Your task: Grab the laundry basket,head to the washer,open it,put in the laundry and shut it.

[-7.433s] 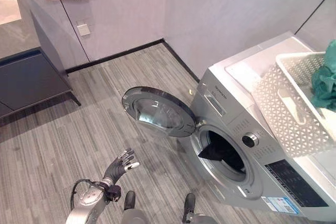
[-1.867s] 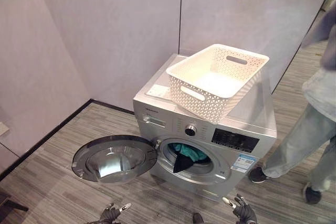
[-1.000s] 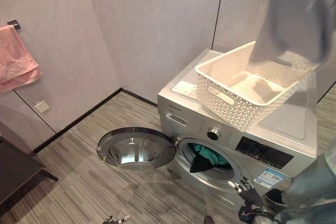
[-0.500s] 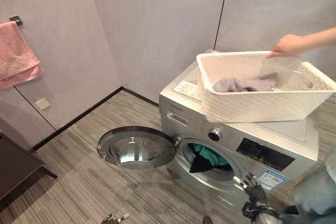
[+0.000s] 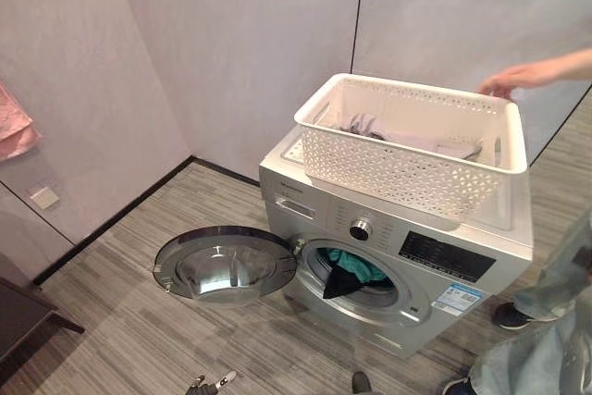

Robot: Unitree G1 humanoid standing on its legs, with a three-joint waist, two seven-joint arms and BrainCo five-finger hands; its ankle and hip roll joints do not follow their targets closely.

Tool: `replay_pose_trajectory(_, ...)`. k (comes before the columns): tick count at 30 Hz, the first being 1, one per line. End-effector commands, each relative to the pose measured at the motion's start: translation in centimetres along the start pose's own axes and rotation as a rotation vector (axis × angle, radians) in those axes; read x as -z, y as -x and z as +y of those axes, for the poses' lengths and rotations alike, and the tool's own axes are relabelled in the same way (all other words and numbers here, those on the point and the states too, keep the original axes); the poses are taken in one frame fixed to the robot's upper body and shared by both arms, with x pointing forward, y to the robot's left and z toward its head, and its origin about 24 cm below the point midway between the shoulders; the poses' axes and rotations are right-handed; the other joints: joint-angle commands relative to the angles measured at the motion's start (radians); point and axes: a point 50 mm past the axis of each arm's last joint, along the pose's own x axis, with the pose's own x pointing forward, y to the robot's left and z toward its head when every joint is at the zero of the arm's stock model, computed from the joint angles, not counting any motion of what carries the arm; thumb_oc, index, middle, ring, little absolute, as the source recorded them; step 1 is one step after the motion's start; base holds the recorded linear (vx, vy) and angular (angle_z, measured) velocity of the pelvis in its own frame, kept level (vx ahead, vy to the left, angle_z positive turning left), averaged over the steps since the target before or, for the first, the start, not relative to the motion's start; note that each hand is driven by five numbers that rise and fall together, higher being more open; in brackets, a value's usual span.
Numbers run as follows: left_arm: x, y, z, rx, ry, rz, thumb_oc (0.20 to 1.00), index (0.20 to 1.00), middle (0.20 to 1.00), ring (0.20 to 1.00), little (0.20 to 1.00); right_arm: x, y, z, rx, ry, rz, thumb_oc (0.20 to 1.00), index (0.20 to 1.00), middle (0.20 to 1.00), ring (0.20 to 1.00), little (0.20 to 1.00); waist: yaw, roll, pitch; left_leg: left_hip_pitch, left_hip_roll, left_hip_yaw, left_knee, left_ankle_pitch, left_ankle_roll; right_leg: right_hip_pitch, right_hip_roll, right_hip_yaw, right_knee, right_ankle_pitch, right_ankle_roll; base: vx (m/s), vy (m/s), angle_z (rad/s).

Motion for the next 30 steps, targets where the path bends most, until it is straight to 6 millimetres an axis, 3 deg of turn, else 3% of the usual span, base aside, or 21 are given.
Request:
replay_pose_trajectory(1,-2.5,-0.5,1.2,-0.010,-0.115,-0.053,1.000,1.000,1.000,1.000,1.000,-3.1,-2.7,-0.4,-0.017,0.052,-0.244,1.000,1.000,1.000,1.000,1.000,0.030,-0.020,0.033,-0.048,0.053,-0.073,0.029,-0.031,0.000,0.048,-0.065,0.001,0.032,-0.103,0.076,0.00,0.000,0.00)
replay_pose_trajectory(2,-2.5,-0.5,1.2,-0.009,-0.115,-0.054,1.000,1.000,1.000,1.000,1.000,-3.1,-2.7,-0.4,-0.017,0.052,-0.245,1.000,1.000,1.000,1.000,1.000,0.030,-0.019,0.034,-0.047,0.053,-0.072,0.029,-0.031,0.000,0.048,-0.064,0.001,0.032,-0.103,0.076,0.00,0.000,0.00)
replay_pose_trajectory(3,-2.4,-0.5,1.5,-0.002,-0.131,-0.053,1.000,1.000,1.000,1.000,1.000,-3.0,-4.5,0.1,-0.072,0.088,-0.272,1.000,1.000,1.000,1.000,1.000,0.046,-0.035,0.027,-0.047,0.054,-0.073,0.029,-0.031,-0.001,0.053,-0.065,-0.005,0.030,-0.103,0.077,0.00,0.000,0.00)
replay_pose_trajectory(4,-2.4,-0.5,1.3,0.002,-0.127,-0.053,1.000,1.000,1.000,1.000,1.000,-2.9,-4.6,0.2,-0.074,0.087,-0.276,1.000,1.000,1.000,1.000,1.000,0.045,-0.031,0.029,-0.046,0.054,-0.072,0.029,-0.032,-0.001,0.053,-0.065,-0.005,0.030,-0.103,0.077,0.00,0.000,0.00)
replay_pose_trajectory(5,-2.5,-0.4,1.7,0.009,-0.146,-0.060,1.000,1.000,1.000,1.000,1.000,-1.2,-6.4,1.5,-0.187,0.141,-0.203,1.000,1.000,1.000,1.000,1.000,0.070,-0.050,0.028,-0.049,0.055,-0.075,0.032,-0.030,-0.002,0.057,-0.066,-0.012,0.029,-0.101,0.076,0.00,0.000,0.00)
replay_pose_trajectory(6,-2.4,-0.4,1.6,0.011,-0.140,-0.059,1.000,1.000,1.000,1.000,1.000,-1.1,-6.6,1.7,-0.191,0.138,-0.207,1.000,1.000,1.000,1.000,1.000,0.066,-0.045,0.030,-0.047,0.055,-0.075,0.032,-0.031,-0.002,0.059,-0.066,-0.012,0.029,-0.101,0.076,0.00,0.003,-0.05)
replay_pose_trajectory(7,-2.2,-0.4,2.1,0.016,-0.143,-0.050,1.000,1.000,1.000,1.000,1.000,2.2,-7.7,3.2,-0.369,0.220,-0.041,1.000,1.000,1.000,1.000,1.000,0.090,-0.067,0.033,-0.044,0.057,-0.078,0.032,-0.035,-0.006,0.068,-0.066,-0.021,0.027,-0.106,0.073,0.00,0.000,0.00)
replay_pose_trajectory(8,-2.1,-0.4,2.0,0.018,-0.135,-0.049,1.000,1.000,1.000,1.000,1.000,2.3,-8.0,3.5,-0.375,0.215,-0.045,1.000,1.000,1.000,1.000,1.000,0.085,-0.063,0.033,-0.043,0.057,-0.078,0.032,-0.035,-0.006,0.068,-0.066,-0.021,0.026,-0.106,0.073,-0.04,-0.003,0.04)
replay_pose_trajectory(9,-2.1,-0.4,2.2,0.022,-0.135,-0.042,1.000,1.000,1.000,1.000,1.000,4.6,-8.5,4.4,-0.520,0.317,0.057,1.000,1.000,1.000,1.000,1.000,0.103,-0.081,0.043,-0.050,0.058,-0.081,0.038,-0.024,-0.009,0.068,-0.068,-0.029,0.030,-0.100,0.068,-0.02,-0.001,0.12)
replay_pose_trajectory(13,-2.0,-0.3,2.7,0.038,-0.126,-0.031,1.000,1.000,1.000,1.000,1.000,8.3,-10.9,5.9,-0.765,0.521,0.234,1.000,1.000,1.000,1.000,1.000,0.132,-0.111,0.052,-0.060,0.065,-0.095,0.033,-0.016,-0.019,0.076,-0.069,-0.053,0.030,-0.105,0.062,-0.01,0.003,0.12)
replay_pose_trajectory(15,-1.9,-0.3,3.2,0.041,-0.106,-0.017,1.000,1.000,1.000,1.000,1.000,11.5,-13.6,8.1,-0.897,0.706,0.382,1.000,1.000,1.000,1.000,1.000,0.149,-0.126,0.065,-0.081,0.071,-0.113,0.031,0.001,-0.028,0.075,-0.067,-0.081,0.031,-0.106,0.057,-0.01,0.008,0.32)
replay_pose_trajectory(18,-1.8,-0.4,3.0,0.043,-0.087,-0.014,1.000,1.000,1.000,1.000,1.000,12.3,-14.5,9.5,-0.922,0.736,0.418,1.000,1.000,1.000,1.000,1.000,0.151,-0.124,0.074,-0.102,0.074,-0.124,0.029,0.011,-0.033,0.068,-0.067,-0.095,0.033,-0.106,0.057,-0.02,0.000,0.21)
replay_pose_trajectory(22,-2.3,-0.4,3.1,0.049,-0.070,-0.026,1.000,1.000,1.000,1.000,1.000,13.0,-14.0,11.3,-1.050,0.829,0.436,1.000,1.000,1.000,1.000,1.000,0.165,-0.136,0.110,-0.166,0.084,-0.159,0.035,0.036,-0.042,0.033,-0.061,-0.121,0.041,-0.109,0.050,-0.06,-0.020,0.24)
replay_pose_trajectory(30,-4.3,-0.6,2.8,0.058,-0.039,-0.105,1.000,1.000,1.000,1.000,1.000,14.2,-13.3,11.7,-1.092,0.859,0.488,1.000,1.000,1.000,1.000,1.000,0.189,-0.136,0.178,-0.243,0.096,-0.191,0.044,0.063,-0.047,-0.024,-0.054,-0.141,0.065,-0.113,0.041,-0.07,-0.019,0.11)
